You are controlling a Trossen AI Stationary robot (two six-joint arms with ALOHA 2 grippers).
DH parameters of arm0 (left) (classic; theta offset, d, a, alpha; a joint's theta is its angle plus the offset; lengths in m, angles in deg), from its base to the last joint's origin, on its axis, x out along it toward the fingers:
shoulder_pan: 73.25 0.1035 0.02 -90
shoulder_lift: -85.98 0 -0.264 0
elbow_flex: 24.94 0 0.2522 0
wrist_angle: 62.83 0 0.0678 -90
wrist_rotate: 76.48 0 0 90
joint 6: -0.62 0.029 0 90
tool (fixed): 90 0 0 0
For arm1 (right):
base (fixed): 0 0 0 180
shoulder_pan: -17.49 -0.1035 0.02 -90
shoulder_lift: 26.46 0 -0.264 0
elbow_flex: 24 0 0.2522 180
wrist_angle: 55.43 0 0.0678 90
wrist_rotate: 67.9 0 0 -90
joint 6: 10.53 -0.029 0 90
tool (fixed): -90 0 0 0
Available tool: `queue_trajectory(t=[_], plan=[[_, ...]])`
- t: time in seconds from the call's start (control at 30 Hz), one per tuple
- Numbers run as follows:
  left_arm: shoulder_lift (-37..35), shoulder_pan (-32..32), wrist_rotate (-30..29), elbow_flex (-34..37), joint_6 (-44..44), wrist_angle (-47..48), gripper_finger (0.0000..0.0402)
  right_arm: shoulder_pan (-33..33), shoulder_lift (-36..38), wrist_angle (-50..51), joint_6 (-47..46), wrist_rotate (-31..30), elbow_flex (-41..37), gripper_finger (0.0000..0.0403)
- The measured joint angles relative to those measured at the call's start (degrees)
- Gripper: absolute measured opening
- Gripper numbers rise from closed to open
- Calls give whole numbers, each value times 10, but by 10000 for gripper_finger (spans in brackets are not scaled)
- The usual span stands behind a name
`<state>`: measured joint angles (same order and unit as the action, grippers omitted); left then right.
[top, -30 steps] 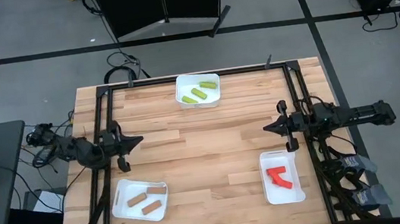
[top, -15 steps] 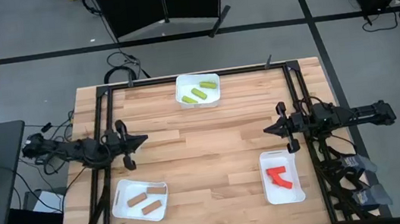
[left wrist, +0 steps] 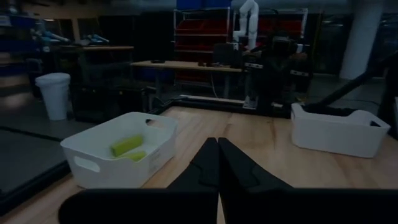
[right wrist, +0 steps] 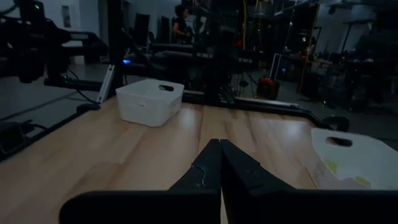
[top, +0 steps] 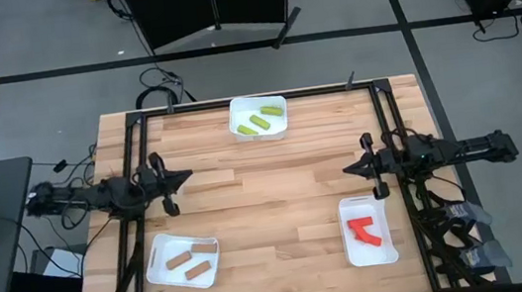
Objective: Sort blocks
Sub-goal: Return to Home Position
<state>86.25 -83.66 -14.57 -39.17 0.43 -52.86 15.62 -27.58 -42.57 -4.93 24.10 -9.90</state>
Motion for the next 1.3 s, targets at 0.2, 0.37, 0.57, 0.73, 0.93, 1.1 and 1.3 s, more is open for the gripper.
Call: queue_trajectory(t=[0.2,0.37,0.57,0.73,0.93,1.1,1.3], plan=[[1,23,33,0,0,3,1,0,-25,2,-26,-18,0,7],[13,25,33,0,18,3,12,0,-43,2,-44,-20,0,27],[35,25,10,0,56,3,25,0,-46,2,-44,-20,0,42],[39,25,3,0,87,2,27,0,-46,2,-44,-20,0,40],[39,25,-1,0,84,-4,27,0,-46,2,-44,-20,0,42],[39,25,-2,0,83,-15,28,0,-46,2,-44,-21,0,41],[39,25,-1,0,83,-17,28,0,-46,2,-44,-21,0,40]])
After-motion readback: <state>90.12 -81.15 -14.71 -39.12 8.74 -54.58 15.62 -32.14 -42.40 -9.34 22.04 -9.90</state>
